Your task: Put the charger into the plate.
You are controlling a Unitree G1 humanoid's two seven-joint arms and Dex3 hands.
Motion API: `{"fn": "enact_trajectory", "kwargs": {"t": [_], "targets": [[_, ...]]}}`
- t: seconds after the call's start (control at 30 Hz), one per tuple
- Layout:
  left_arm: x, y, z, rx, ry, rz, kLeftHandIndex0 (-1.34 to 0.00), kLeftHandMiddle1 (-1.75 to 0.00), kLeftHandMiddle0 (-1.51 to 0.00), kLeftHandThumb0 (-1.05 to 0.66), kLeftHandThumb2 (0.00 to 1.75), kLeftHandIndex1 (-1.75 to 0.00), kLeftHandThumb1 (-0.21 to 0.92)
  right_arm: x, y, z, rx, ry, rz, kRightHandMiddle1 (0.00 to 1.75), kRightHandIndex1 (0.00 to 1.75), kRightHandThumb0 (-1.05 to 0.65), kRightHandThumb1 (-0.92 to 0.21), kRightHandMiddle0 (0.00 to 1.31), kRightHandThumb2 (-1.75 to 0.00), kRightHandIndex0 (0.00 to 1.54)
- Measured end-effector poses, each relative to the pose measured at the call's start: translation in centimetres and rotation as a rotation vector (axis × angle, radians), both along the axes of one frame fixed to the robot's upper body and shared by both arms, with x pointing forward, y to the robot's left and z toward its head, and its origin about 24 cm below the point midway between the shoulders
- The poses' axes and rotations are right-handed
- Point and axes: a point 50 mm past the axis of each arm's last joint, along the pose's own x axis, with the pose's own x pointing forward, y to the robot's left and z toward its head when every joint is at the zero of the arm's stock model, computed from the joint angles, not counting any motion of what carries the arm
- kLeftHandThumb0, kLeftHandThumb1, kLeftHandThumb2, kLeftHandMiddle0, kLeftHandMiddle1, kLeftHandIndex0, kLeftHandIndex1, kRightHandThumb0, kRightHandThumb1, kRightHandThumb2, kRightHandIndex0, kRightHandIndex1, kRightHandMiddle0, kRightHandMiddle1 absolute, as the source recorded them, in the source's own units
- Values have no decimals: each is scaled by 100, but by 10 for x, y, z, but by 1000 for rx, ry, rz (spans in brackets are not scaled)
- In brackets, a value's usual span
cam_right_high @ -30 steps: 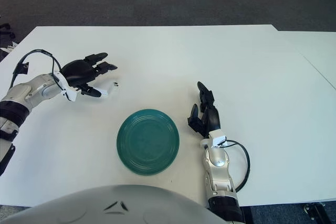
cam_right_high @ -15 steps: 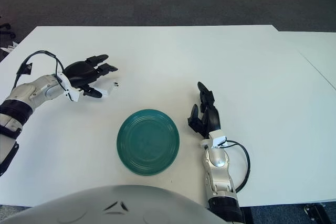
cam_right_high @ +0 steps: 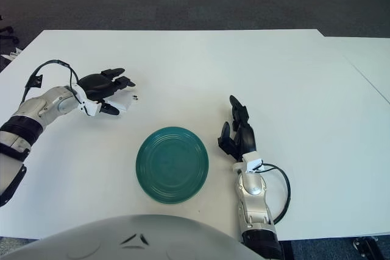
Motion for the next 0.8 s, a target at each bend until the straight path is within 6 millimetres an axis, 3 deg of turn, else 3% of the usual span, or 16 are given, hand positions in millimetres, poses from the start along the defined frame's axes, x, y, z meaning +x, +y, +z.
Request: {"fn": "enact_trajectory", "kwargs": {"t": [0.8], "targets": [[7, -3, -10, 22, 109, 56, 0, -3, -18, -105, 50, -88, 92, -1, 0, 0, -2, 1, 3, 30, 0, -90, -92, 0, -99, 4]]}}
